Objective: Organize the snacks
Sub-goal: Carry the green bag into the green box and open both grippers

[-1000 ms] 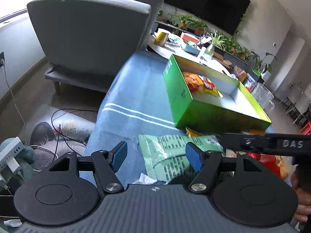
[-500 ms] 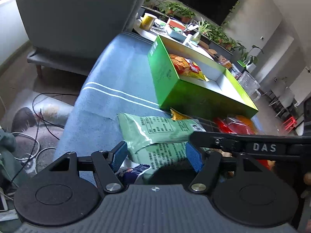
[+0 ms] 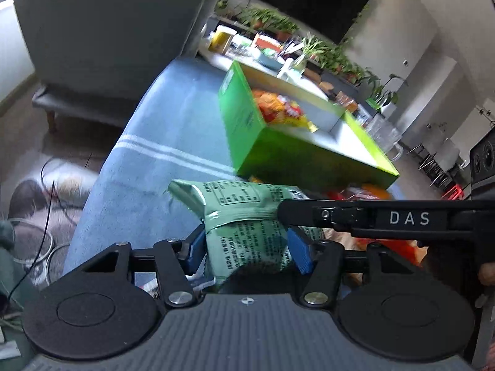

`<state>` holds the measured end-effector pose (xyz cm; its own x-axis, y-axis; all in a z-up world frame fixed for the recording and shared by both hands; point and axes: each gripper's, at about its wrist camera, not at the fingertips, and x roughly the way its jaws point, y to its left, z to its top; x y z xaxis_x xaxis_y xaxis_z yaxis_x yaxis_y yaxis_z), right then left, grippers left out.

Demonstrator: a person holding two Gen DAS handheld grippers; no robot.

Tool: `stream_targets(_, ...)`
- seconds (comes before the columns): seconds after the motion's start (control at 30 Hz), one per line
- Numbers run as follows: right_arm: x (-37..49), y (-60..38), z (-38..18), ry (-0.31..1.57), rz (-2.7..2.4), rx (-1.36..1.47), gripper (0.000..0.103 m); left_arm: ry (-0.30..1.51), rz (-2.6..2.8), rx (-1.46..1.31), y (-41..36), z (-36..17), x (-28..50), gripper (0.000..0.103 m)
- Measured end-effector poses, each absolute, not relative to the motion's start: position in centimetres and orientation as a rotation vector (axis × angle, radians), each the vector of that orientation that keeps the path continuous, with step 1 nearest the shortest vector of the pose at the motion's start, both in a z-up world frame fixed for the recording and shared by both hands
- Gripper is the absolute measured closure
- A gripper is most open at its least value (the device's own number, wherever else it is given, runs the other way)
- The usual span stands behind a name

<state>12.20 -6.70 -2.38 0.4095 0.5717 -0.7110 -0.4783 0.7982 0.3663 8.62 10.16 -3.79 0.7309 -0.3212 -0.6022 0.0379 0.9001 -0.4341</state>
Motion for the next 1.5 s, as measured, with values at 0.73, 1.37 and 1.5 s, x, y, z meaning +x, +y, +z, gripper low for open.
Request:
stream_targets(0.73,13.0,-12.5,4.5,0.640,0.571,0.250,0.015,0.539,-0.303,-0.254,4.5,4.0,12.9,0.050)
stream_targets(1.37,18.3,-14.3,3.2,0.671,0.524,0.329,0.015,0.583,-0.296,-0.207,3.0,3.3,17.8,0.050)
stream_targets(1.5,19.0,-14.3,2.6,0.685,0.519,0.328,0.015,0.599,-0.294,-0.210,3.0,2.8,18.6,0.050)
